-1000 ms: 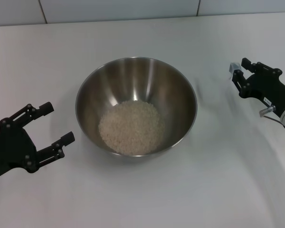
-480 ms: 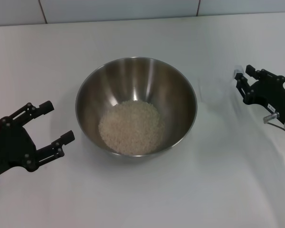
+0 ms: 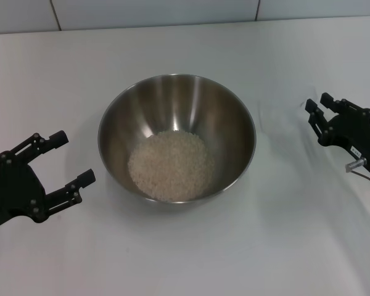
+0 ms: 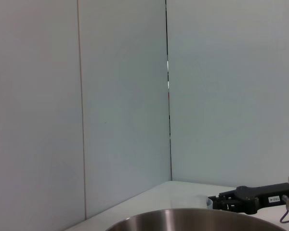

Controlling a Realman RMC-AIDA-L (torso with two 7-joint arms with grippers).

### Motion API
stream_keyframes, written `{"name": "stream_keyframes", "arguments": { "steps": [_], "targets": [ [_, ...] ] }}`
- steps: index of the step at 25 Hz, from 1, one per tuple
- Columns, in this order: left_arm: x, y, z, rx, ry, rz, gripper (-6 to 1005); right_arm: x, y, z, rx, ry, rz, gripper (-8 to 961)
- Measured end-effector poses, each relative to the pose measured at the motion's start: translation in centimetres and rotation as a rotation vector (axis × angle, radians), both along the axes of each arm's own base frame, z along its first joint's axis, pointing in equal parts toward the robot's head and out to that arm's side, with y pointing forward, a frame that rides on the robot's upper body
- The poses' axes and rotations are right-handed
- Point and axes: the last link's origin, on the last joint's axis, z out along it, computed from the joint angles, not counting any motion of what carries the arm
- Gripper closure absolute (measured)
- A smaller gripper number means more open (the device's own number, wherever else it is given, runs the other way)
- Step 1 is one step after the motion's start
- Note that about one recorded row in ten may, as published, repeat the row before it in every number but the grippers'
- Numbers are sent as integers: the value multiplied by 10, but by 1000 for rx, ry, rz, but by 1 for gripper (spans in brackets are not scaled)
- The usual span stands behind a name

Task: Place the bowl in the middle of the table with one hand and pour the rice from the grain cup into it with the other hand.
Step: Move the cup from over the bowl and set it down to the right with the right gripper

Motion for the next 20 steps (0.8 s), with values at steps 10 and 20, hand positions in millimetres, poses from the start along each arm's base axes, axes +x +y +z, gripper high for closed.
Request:
{"name": "stream_keyframes", "arguments": {
  "steps": [10, 20],
  "targets": [
    [0, -1, 1, -1, -2, -3, 189, 2, -32, 11, 67, 79, 58, 650],
    [0, -4, 1, -8, -6, -6, 189, -12, -51, 28, 131, 190, 185, 648]
  ]
}}
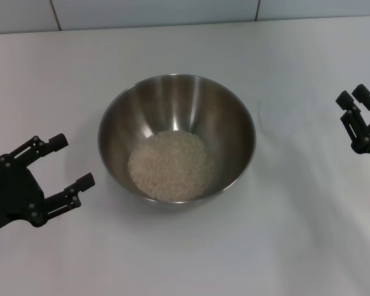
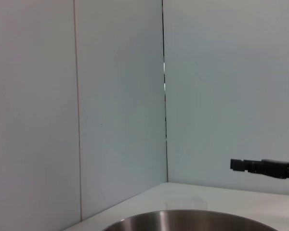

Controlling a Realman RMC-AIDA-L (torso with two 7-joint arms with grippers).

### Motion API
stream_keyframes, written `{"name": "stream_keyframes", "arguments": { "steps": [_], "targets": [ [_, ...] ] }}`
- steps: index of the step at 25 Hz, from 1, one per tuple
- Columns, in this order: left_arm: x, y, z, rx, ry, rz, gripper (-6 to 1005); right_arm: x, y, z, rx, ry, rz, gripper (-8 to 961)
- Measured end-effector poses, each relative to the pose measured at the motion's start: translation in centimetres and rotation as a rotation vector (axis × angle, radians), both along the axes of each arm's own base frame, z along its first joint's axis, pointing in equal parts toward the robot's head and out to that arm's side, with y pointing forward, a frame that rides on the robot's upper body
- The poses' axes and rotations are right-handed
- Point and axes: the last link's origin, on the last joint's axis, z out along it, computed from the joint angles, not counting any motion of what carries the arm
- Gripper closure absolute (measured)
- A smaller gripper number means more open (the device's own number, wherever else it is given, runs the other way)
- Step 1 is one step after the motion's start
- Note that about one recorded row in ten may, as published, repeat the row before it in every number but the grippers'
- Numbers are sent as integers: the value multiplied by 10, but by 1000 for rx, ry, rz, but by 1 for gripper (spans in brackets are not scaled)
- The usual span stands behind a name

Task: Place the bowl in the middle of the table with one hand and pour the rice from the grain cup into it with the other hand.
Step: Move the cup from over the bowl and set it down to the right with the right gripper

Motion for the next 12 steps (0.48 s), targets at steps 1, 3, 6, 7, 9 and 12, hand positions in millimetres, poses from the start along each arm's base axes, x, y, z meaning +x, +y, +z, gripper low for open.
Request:
{"name": "stream_keyframes", "arguments": {
  "steps": [1, 3, 6, 7, 9, 12],
  "targets": [
    [0, 0, 0, 0, 0, 0, 189, -2, 0, 1, 0, 7, 12, 648],
    [0, 0, 0, -1, 0, 0, 189, -5, 0, 2, -6, 11, 36, 648],
    [0, -1, -1, -4, 2, -2, 189, -7, 2, 3, -30, 4, 64, 647],
    [0, -1, -1, -5, 2, -3, 189, -10, 4, 3, -75, -2, 104, 647],
    [0, -1, -1, -5, 2, -3, 189, -15, 6, 1, -130, -5, 148, 627],
    [1, 0, -1, -6, 4, -6, 189, -22, 9, -2, -208, -16, 205, 597]
  ]
}}
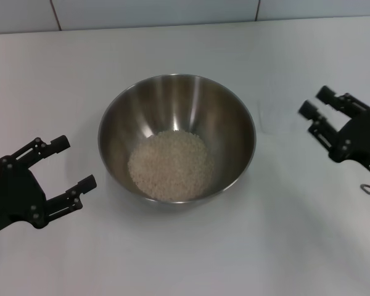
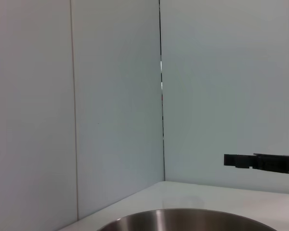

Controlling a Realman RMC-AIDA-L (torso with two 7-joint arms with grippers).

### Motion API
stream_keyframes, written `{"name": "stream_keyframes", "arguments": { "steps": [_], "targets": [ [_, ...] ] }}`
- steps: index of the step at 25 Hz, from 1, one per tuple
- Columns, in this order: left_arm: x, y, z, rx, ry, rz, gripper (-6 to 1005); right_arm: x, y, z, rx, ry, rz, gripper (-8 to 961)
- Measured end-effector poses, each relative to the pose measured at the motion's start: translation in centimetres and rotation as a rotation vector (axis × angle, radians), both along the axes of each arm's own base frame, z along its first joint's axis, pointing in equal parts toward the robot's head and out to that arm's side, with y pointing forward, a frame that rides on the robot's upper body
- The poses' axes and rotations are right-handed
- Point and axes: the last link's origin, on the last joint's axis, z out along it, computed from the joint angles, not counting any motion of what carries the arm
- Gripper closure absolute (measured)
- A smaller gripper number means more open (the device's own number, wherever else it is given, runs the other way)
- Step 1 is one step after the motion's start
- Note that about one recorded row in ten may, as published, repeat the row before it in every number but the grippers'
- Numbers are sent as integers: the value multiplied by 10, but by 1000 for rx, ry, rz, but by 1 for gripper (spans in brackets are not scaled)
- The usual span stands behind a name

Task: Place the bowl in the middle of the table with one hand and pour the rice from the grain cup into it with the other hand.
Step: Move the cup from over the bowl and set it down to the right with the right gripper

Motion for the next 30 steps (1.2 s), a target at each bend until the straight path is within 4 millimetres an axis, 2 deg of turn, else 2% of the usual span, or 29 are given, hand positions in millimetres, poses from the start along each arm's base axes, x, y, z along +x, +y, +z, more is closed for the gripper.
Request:
{"name": "stream_keyframes", "arguments": {
  "steps": [8, 15, 23, 30],
  "targets": [
    [1, 2, 1, -7, 5, -10, 189, -12, 4, -4, -179, -61, 142, 440],
    [2, 2, 1, -17, 7, -22, 189, -12, 0, 13, -269, -94, 242, 294],
    [5, 5, 2, -36, 11, -40, 189, -12, 5, 14, -343, -154, 276, 292],
    [8, 8, 1, -65, 13, -53, 189, -14, 7, 7, -398, -185, 285, 291]
  ]
}}
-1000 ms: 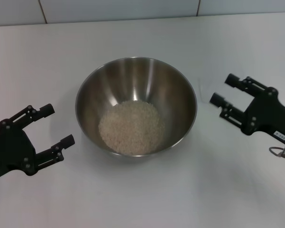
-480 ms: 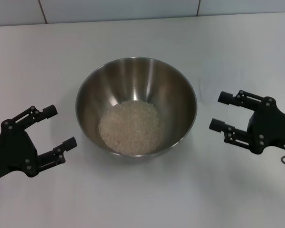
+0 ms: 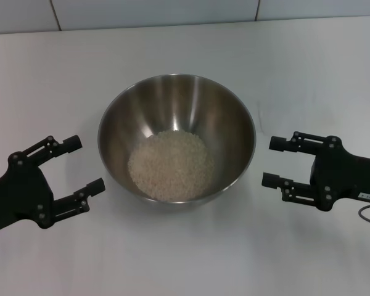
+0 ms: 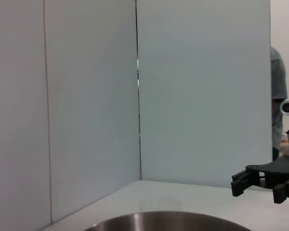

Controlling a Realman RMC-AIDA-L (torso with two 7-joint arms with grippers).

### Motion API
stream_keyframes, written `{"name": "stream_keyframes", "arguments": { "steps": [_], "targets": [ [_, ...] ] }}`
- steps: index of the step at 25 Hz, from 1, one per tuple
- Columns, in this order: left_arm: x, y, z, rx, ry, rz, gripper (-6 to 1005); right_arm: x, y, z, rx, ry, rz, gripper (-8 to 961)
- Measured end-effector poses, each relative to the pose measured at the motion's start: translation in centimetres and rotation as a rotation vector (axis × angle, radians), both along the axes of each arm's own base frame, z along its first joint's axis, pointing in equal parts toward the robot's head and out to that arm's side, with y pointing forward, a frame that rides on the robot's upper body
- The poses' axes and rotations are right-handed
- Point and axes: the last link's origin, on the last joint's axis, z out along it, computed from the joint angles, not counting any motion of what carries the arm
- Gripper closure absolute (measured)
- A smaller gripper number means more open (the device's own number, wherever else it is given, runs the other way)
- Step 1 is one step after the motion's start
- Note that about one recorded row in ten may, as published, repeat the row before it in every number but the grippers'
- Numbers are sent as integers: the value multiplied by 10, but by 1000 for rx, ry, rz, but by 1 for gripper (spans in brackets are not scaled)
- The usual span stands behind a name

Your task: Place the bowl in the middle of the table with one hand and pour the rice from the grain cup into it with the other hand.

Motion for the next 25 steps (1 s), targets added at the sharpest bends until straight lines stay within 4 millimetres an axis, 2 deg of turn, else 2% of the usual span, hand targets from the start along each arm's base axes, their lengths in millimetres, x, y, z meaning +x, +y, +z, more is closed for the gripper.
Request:
{"name": "stream_keyframes", "arguments": {
  "steps": [9, 12, 25],
  "targets": [
    [-1, 4, 2, -56, 24, 14, 189, 6, -1, -5, -35, -47, -29, 290],
    [-3, 5, 7, -98, 56, 33, 189, 9, 0, -2, -35, -60, -34, 290],
    [-3, 4, 6, -132, 75, 38, 189, 19, 5, 11, 1, -97, -52, 290]
  ]
}}
